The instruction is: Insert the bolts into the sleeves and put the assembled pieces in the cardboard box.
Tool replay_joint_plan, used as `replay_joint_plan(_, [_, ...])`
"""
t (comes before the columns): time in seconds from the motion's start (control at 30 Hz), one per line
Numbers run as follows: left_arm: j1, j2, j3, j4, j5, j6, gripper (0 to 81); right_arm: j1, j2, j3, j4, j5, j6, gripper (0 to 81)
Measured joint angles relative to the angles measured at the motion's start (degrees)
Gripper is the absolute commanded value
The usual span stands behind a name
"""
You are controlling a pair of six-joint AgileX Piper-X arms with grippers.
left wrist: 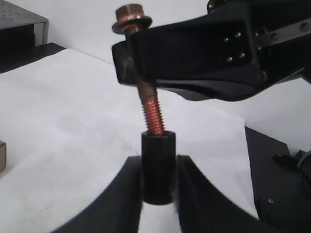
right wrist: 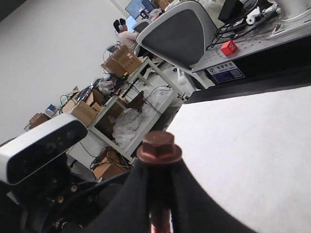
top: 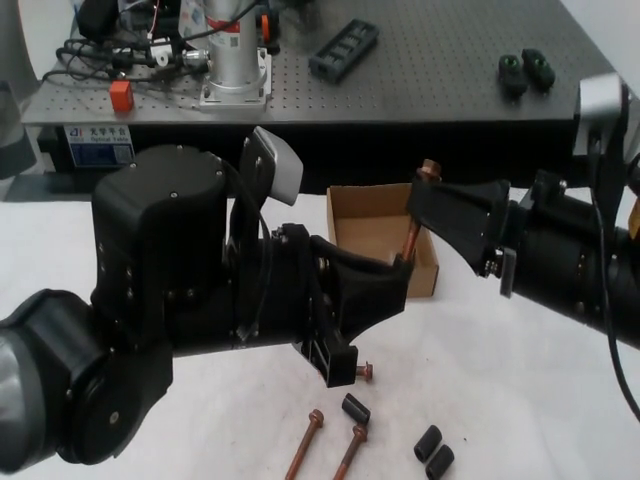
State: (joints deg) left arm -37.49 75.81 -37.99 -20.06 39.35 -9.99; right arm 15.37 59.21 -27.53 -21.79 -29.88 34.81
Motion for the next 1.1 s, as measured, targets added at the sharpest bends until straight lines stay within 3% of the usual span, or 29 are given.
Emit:
replay_joint_plan(0.07, [0.0, 0.0, 0.0, 0.0, 0.15, 0.0, 0.7, 0.0, 0.0, 0.0, 0.17, -0.41, -0.34, 2.0])
replay_joint_plan(0.1, [0.0, 0.0, 0.0, -0.32, 0.15, 0.0, 0.7, 0.0, 0.0, 0.0, 0.17, -0.73, -0.5, 6.3])
replay_joint_plan(0.23, [0.0, 0.0, 0.0, -1.24, 0.15, 0.0, 0.7, 0.13, 0.0, 0.0, 0.8, -3.08, -1.72, 38.9])
replay_joint_plan(0.3, [0.0, 0.0, 0.0, -1.43, -0.32, 0.0, 0.7, 0.1, 0.0, 0.0, 0.84, -3.66, -1.93, 47.5])
replay_joint_plan(0.47, [0.0, 0.0, 0.0, -2.78, -1.81, 0.43, 0.7, -1.53, 0.0, 0.0, 0.84, -4.12, -2.04, 47.3])
replay_joint_plan(0.7, [0.0, 0.0, 0.0, -7.11, -6.81, 1.64, 0.7, -7.93, -3.12, 0.0, 1.04, -4.97, -2.04, 47.3])
replay_joint_plan(0.93, [0.0, 4.98, -0.44, -22.5, -15.77, 2.26, 0.7, -14.49, -6.8, 0.0, 1.36, -5.89, -2.04, 47.3])
replay_joint_plan(1.1, [0.0, 13.78, -10.22, -13.47, -24.96, -1.62, 0.7, -20.05, -8.05, 0.0, 2.62, -6.22, -2.08, 47.3])
